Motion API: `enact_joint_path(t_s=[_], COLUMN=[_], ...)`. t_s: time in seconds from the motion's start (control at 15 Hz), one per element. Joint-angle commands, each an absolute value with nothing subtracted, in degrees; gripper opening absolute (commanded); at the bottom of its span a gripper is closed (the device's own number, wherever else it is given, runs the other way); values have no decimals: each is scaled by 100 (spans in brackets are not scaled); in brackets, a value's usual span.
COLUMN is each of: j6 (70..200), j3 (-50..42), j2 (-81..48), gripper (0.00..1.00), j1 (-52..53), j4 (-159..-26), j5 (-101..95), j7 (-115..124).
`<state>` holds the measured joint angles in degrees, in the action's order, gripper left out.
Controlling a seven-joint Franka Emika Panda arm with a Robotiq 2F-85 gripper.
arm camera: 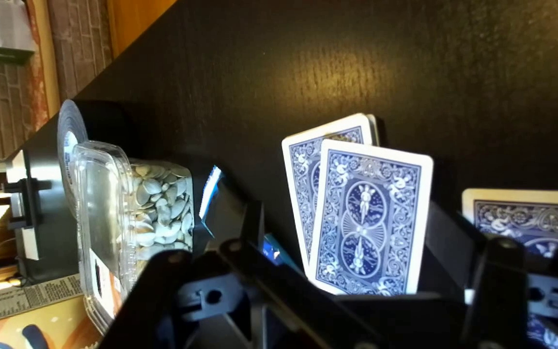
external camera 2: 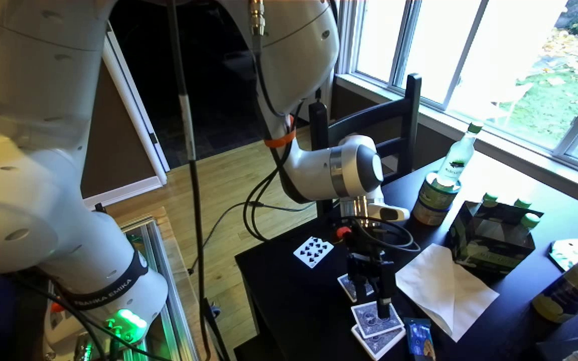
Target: Pick a card on the deck and put it on the table
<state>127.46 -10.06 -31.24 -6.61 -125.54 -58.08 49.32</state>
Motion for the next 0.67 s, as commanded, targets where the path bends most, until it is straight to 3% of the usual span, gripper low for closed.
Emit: enact_joint_path(t_s=[0.0, 0.27, 0.6], j6=[12627, 12699, 12565], j3=[-1055, -1069, -1094], j2=[-3297, -3363, -3463], gripper=[86, 91, 91], j1=[-604, -619, -608], j4=[-12399, -12381, -12320], j5=[-5767, -5840, -5806], j7=[4930, 4879, 4790])
